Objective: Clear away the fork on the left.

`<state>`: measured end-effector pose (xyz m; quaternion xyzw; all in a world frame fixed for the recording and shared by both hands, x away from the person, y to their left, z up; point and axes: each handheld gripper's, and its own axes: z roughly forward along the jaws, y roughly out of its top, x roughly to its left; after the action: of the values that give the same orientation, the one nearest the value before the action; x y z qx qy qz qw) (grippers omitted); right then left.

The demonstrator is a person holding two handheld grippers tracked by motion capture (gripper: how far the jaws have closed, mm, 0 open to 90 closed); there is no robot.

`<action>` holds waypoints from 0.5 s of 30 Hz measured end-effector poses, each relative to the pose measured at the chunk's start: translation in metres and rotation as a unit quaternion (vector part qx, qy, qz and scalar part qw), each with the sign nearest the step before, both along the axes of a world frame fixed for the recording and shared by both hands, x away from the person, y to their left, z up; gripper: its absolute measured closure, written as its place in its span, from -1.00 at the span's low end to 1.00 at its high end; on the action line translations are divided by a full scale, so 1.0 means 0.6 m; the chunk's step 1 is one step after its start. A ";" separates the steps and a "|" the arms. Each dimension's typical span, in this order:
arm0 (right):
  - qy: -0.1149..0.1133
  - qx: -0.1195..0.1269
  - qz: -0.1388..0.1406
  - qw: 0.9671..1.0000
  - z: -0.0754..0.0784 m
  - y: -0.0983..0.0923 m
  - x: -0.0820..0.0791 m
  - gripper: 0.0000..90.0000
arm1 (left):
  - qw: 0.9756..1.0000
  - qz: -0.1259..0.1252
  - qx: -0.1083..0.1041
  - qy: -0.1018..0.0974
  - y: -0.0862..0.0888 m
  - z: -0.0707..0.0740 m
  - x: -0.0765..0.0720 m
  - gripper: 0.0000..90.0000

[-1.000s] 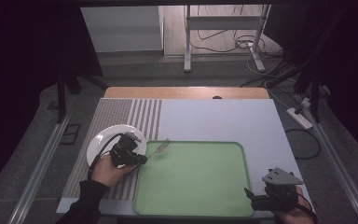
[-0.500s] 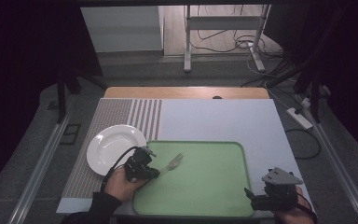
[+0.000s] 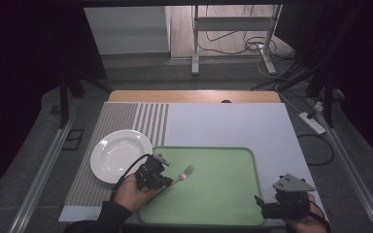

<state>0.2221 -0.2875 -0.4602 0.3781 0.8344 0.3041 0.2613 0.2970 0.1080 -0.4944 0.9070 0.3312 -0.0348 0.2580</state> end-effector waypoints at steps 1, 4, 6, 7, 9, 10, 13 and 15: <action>0.000 0.000 0.000 1.000 0.000 0.000 0.000 -1.00 | 1.000 -0.004 0.002 -0.001 -0.006 -0.001 0.002 0.98; 0.000 0.000 0.000 1.000 0.000 0.000 0.000 -1.00 | 1.000 -0.018 0.020 0.001 -0.020 -0.011 0.007 0.98; 0.001 0.001 0.001 1.000 0.000 0.000 0.000 -1.00 | 0.999 -0.020 0.025 0.010 -0.023 -0.019 0.010 0.98; 0.001 0.001 0.001 1.000 0.000 0.000 0.000 -1.00 | 0.999 -0.022 0.023 0.014 -0.022 -0.022 0.012 0.98; 0.001 0.001 0.001 1.000 0.000 -0.001 0.000 -1.00 | 0.999 -0.017 0.024 0.018 -0.019 -0.024 0.014 0.98; 0.001 0.002 0.001 1.000 0.000 -0.001 0.000 -1.00 | 0.999 -0.013 0.027 0.016 -0.017 -0.024 0.015 0.98; 0.000 0.002 0.000 1.000 0.000 0.000 -0.001 -1.00 | 0.999 0.001 0.031 0.015 -0.006 -0.024 0.019 0.98; 0.000 0.002 0.001 1.000 0.000 0.000 -0.001 -1.00 | 0.999 0.011 0.032 0.017 0.004 -0.024 0.022 0.98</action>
<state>0.2215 -0.2877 -0.4600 0.3779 0.8340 0.3063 0.2606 0.3105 0.1102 -0.5087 0.9102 0.3467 -0.0364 0.2235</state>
